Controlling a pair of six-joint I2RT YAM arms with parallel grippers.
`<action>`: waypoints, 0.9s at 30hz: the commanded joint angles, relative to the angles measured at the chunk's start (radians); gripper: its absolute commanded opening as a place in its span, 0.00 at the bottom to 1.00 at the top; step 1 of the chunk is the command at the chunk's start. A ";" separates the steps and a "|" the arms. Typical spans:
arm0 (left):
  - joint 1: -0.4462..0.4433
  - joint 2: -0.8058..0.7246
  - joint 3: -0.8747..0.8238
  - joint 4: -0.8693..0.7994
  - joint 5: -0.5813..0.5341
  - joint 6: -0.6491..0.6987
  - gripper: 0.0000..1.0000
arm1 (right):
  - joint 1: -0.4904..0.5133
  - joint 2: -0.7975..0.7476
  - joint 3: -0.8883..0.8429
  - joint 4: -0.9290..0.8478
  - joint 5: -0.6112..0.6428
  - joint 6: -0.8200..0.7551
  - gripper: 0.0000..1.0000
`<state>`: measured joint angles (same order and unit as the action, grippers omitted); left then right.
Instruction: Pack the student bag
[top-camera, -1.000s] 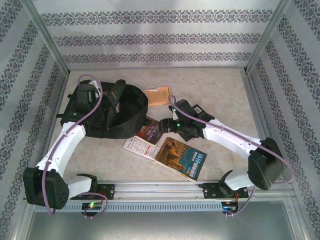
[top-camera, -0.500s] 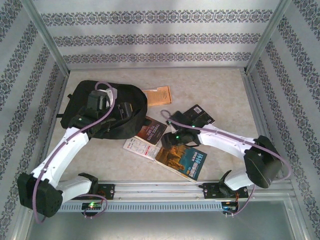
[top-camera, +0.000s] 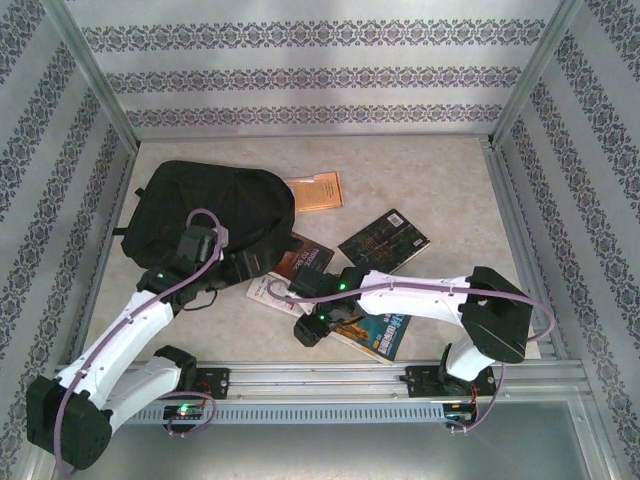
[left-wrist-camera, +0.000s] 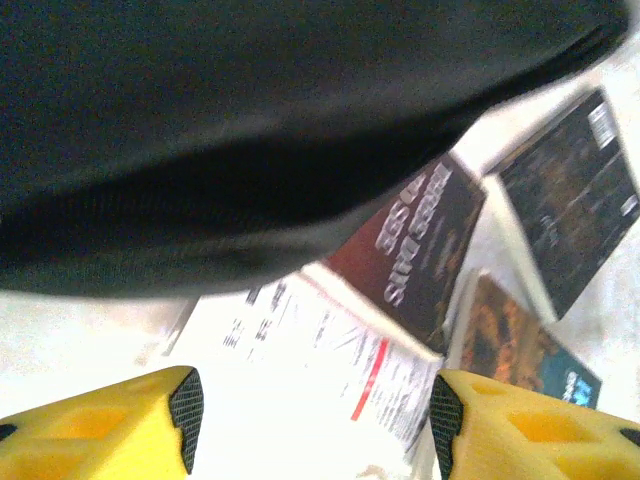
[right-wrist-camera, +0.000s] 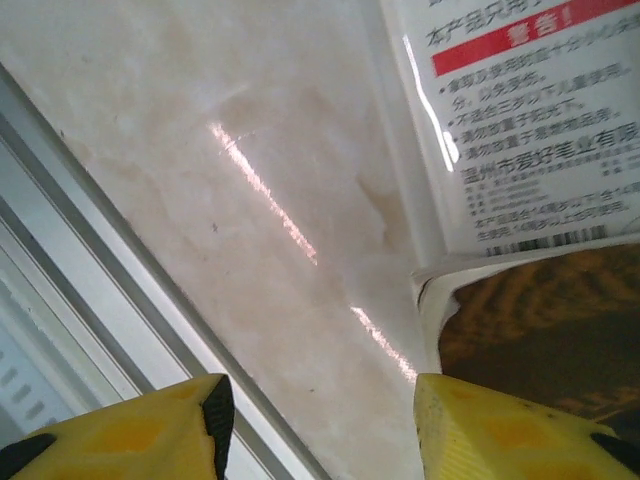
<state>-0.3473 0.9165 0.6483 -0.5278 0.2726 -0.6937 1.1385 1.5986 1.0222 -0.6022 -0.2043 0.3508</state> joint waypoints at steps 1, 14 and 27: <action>-0.037 -0.024 -0.060 0.012 0.032 -0.080 0.63 | 0.010 0.050 -0.024 -0.035 0.043 0.000 0.47; -0.112 0.018 -0.225 0.156 -0.052 -0.191 0.73 | -0.162 0.058 -0.097 0.033 0.330 0.088 0.32; -0.111 0.218 -0.305 0.458 0.111 -0.215 0.73 | -0.252 0.106 -0.071 0.124 0.053 0.093 0.36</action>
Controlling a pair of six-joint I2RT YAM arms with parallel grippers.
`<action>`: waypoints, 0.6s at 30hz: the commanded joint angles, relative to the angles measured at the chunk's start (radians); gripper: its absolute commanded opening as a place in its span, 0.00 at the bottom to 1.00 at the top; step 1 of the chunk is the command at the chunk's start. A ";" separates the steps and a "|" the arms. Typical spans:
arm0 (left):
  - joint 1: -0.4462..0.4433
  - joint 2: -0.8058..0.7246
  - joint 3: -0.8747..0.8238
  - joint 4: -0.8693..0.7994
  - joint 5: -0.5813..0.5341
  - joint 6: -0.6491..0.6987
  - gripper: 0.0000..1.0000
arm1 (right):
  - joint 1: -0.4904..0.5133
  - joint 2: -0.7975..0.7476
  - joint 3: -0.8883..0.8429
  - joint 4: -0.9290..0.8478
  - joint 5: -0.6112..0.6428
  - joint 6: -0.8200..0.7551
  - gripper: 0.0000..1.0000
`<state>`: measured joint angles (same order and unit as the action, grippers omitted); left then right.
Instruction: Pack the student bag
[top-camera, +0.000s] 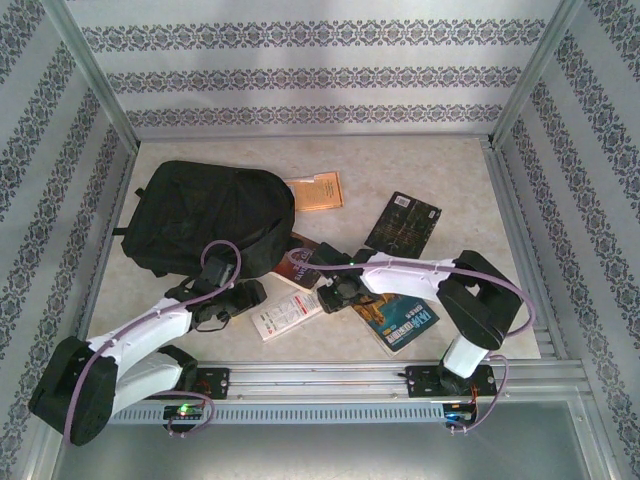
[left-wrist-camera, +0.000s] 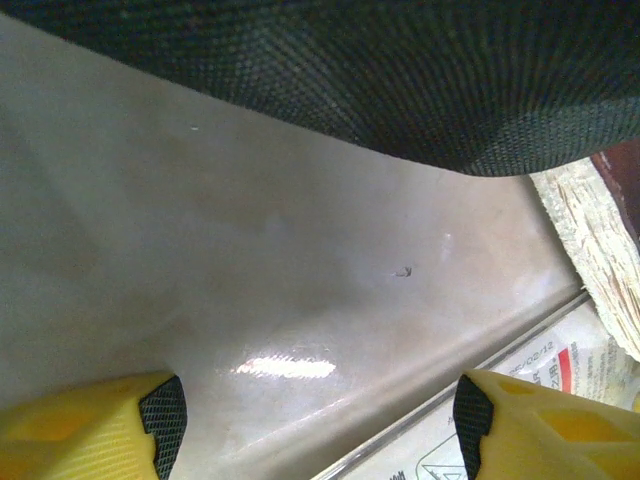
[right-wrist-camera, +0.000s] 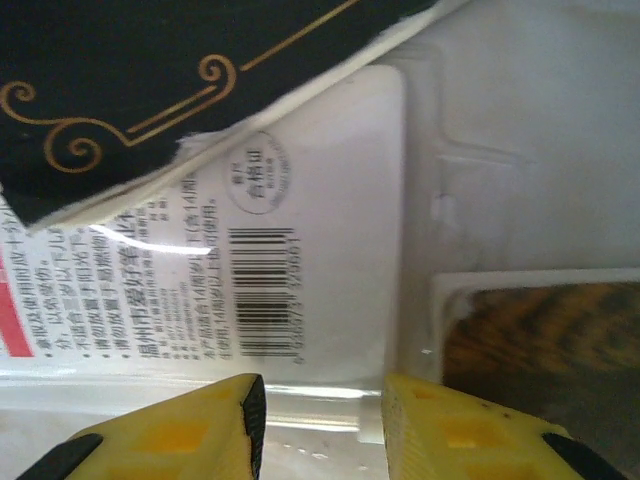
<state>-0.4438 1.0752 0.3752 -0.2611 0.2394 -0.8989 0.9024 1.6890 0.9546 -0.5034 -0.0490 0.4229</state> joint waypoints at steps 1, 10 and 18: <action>-0.017 0.063 -0.039 0.214 0.166 -0.008 0.74 | -0.021 0.005 -0.010 0.040 -0.139 0.025 0.36; -0.052 0.199 -0.048 0.351 0.264 -0.047 0.73 | -0.038 -0.007 -0.039 0.132 -0.367 0.050 0.37; -0.058 0.051 -0.047 0.160 0.182 -0.049 0.74 | -0.037 0.068 -0.029 0.166 -0.330 0.107 0.30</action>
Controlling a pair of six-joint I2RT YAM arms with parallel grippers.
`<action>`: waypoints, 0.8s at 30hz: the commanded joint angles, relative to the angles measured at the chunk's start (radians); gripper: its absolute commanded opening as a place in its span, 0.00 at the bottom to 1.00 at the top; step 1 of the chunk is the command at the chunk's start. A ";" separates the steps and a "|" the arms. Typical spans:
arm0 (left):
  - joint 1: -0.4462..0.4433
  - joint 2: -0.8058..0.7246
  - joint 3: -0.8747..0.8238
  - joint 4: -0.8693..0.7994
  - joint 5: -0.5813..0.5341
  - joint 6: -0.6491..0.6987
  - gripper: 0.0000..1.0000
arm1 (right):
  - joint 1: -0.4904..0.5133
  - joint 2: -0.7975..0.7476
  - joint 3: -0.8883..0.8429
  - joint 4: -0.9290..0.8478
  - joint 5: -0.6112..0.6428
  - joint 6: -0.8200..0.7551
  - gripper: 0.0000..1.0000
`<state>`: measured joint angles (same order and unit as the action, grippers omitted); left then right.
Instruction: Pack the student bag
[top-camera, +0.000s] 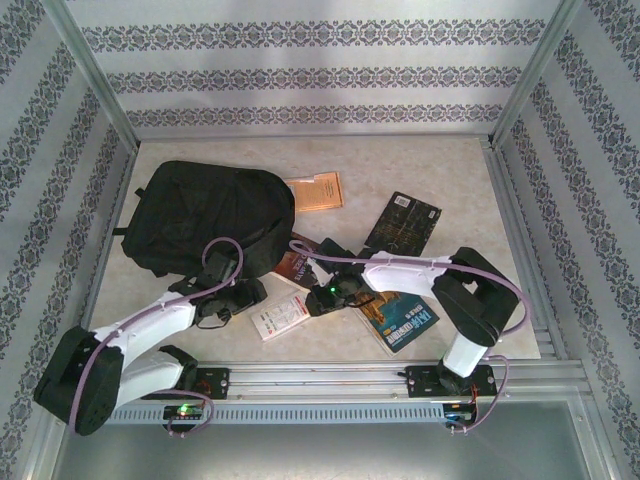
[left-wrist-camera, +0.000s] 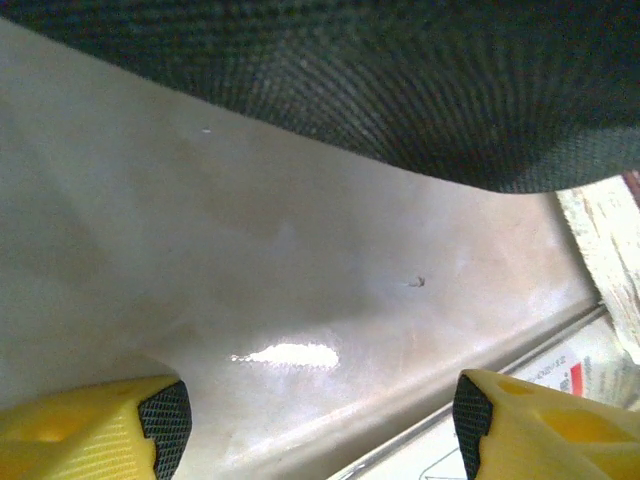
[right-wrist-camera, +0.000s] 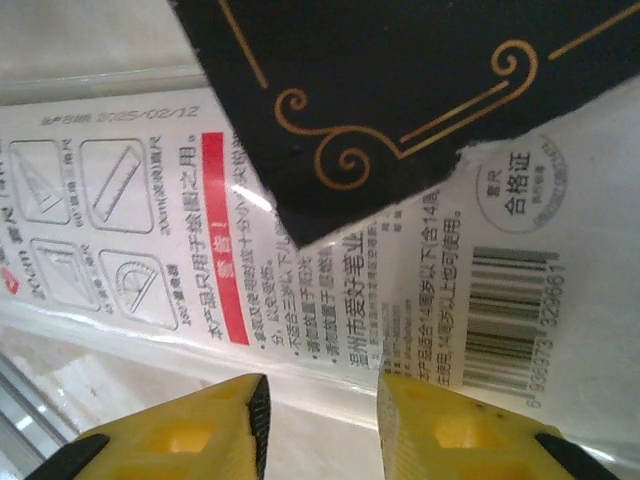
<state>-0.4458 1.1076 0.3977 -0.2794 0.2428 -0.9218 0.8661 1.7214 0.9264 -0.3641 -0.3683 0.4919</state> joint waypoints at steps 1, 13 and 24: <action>-0.057 -0.025 -0.075 0.145 0.158 -0.032 0.75 | -0.001 0.047 -0.002 0.043 -0.013 0.052 0.29; -0.053 -0.127 -0.220 0.341 0.213 -0.162 0.68 | -0.001 0.167 0.020 0.198 -0.100 0.149 0.23; -0.045 -0.168 -0.235 0.523 0.258 -0.165 0.36 | -0.001 0.182 0.016 0.219 -0.115 0.153 0.23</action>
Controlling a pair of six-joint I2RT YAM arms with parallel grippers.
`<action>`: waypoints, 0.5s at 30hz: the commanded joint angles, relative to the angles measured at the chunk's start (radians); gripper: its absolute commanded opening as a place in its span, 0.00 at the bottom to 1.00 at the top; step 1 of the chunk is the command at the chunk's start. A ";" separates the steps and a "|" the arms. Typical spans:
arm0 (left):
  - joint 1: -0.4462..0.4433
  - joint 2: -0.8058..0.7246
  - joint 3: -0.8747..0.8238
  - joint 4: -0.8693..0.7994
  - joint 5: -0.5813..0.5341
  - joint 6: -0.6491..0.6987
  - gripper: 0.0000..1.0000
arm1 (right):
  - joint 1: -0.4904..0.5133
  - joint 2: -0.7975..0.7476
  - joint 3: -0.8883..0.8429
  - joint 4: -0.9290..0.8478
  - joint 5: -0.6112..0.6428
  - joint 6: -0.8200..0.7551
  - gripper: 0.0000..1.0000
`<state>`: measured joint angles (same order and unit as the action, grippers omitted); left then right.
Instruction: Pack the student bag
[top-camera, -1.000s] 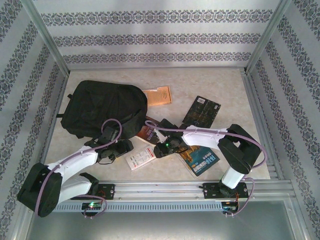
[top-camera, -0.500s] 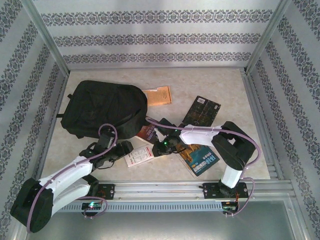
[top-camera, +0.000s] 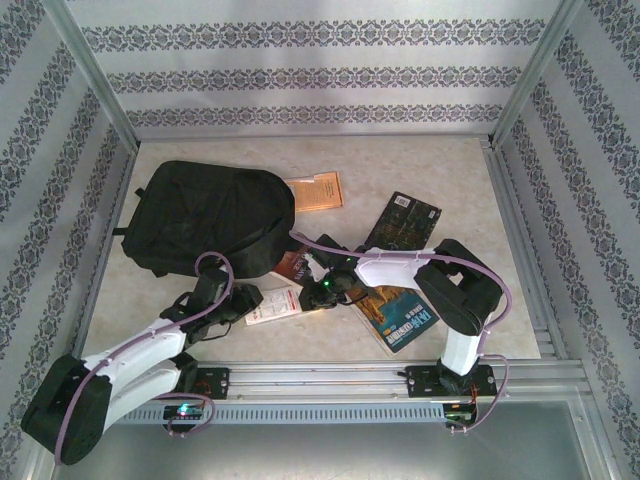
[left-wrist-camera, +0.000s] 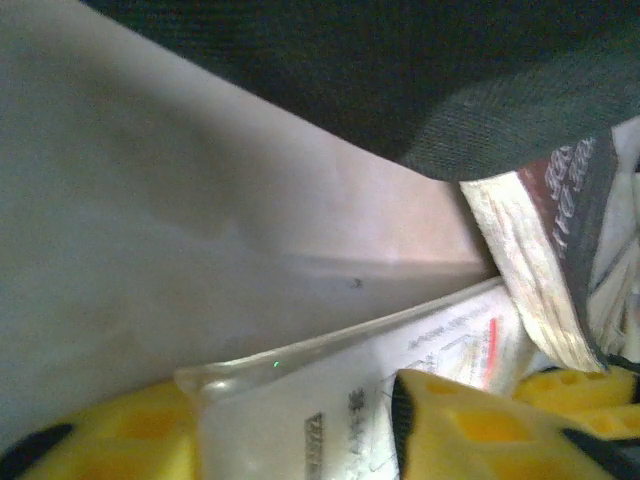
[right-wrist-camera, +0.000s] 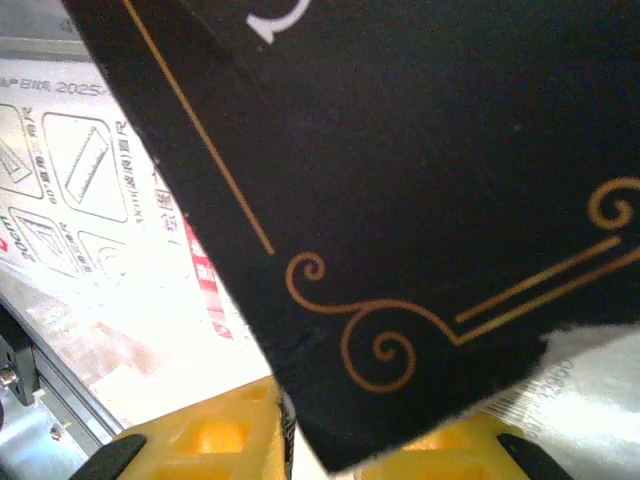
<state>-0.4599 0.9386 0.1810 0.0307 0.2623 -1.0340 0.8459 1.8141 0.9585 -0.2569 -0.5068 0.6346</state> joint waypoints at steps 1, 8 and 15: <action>-0.028 -0.009 -0.018 0.207 0.241 -0.053 0.32 | 0.019 0.088 -0.017 0.112 0.025 0.010 0.22; -0.023 -0.140 0.033 0.039 0.249 -0.030 0.10 | 0.016 0.019 -0.024 0.055 0.057 -0.006 0.29; -0.020 -0.274 0.145 -0.169 0.271 -0.005 0.05 | -0.008 -0.193 -0.024 -0.090 0.099 -0.053 0.66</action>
<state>-0.4557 0.7048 0.2607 -0.0513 0.4011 -1.0626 0.8471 1.6886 0.9447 -0.2905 -0.5049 0.6205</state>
